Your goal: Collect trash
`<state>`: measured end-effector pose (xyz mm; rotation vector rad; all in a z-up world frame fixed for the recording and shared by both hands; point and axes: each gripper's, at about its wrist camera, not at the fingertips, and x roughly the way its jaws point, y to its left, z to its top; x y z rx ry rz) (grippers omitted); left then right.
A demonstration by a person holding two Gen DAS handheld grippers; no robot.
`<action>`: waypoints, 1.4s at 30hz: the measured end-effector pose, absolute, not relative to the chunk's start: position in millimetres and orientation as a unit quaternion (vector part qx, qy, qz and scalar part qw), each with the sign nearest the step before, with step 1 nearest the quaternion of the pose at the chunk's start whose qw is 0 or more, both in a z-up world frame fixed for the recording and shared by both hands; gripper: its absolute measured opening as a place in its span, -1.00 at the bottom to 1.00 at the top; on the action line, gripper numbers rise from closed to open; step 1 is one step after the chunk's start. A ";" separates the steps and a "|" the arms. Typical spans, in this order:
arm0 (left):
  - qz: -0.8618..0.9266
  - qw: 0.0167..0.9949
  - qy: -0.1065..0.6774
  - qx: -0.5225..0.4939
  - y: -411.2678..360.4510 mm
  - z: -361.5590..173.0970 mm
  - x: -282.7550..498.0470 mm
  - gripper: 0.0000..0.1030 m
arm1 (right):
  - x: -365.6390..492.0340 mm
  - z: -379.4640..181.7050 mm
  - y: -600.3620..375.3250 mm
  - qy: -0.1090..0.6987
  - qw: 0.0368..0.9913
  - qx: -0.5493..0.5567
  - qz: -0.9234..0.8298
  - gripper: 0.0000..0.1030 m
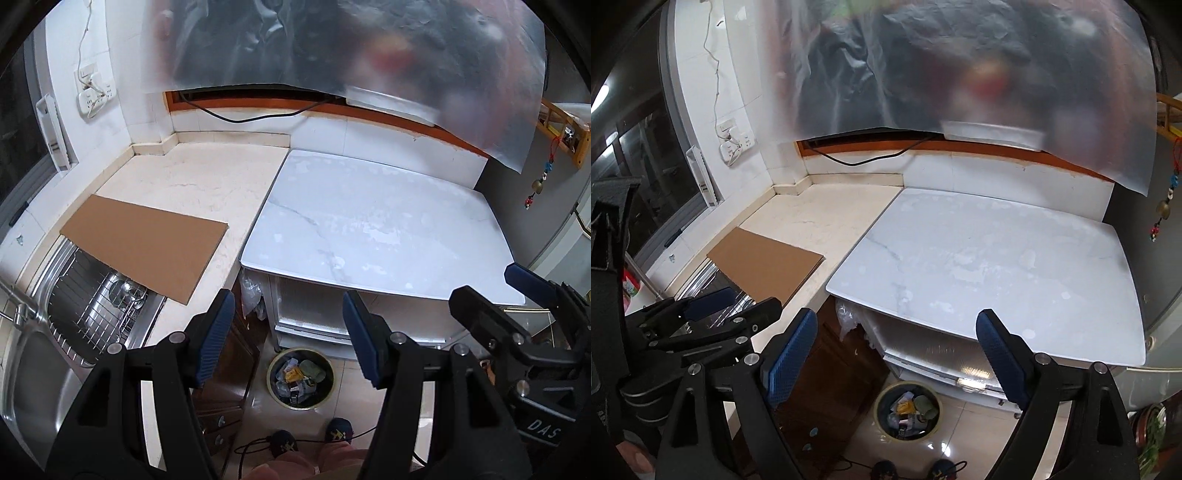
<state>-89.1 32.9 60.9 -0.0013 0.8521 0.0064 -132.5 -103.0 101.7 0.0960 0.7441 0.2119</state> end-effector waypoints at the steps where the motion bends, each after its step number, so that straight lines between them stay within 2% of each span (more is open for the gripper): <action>1: 0.002 0.911 0.412 0.001 32.5 61.4 -89.3 0.12 | -129.3 96.8 -102.8 0.363 0.925 0.048 0.102 0.73; 42: -0.026 0.903 0.428 0.010 28.5 47.0 -75.0 0.12 | -101.6 66.6 -116.6 0.397 0.911 0.085 0.070 0.73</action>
